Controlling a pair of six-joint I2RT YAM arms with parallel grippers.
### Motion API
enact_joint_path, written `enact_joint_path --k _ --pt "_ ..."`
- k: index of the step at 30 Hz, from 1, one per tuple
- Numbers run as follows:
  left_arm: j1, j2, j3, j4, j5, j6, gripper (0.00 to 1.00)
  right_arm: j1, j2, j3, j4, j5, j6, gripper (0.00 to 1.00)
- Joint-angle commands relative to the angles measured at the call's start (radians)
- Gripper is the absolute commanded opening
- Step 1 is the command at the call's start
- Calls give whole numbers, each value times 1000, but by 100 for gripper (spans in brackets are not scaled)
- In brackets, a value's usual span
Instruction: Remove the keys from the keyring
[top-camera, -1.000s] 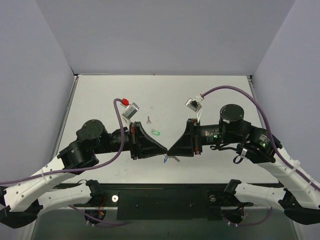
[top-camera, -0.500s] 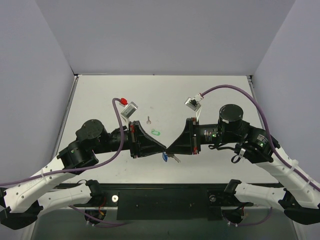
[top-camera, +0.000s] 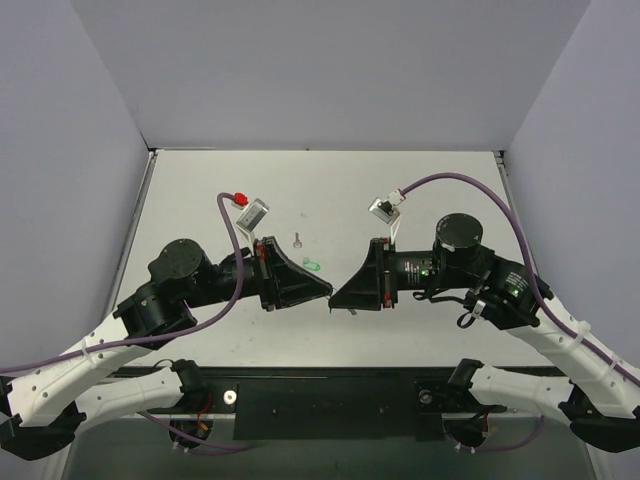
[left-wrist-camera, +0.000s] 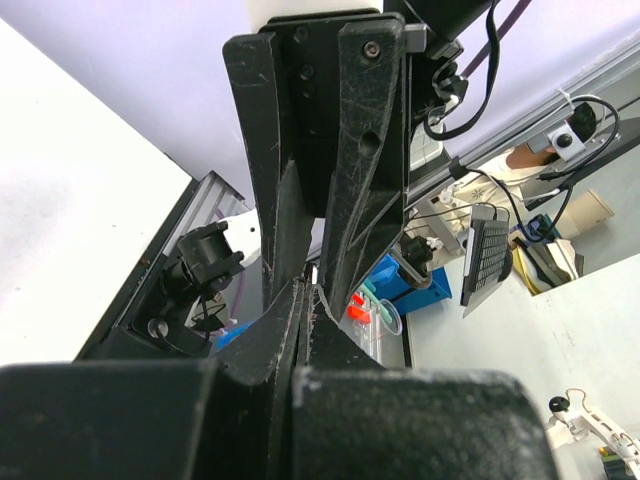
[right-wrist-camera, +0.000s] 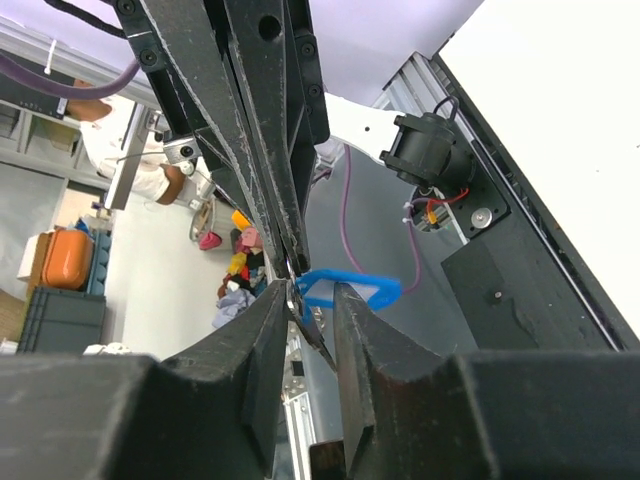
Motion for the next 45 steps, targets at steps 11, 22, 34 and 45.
enact_joint_path --k 11,22,34,45 --pt "16 -5 -4 82 -15 -21 0 -29 -53 -24 89 22 25 34" --pt "19 -6 -7 88 -6 -25 0 -56 -50 -19 115 15 50 22" --pt "21 5 -7 54 -50 -8 0 -56 -52 -53 151 34 88 0" --pt "17 14 -13 1 -216 -15 0 -54 -55 -186 367 125 249 0"
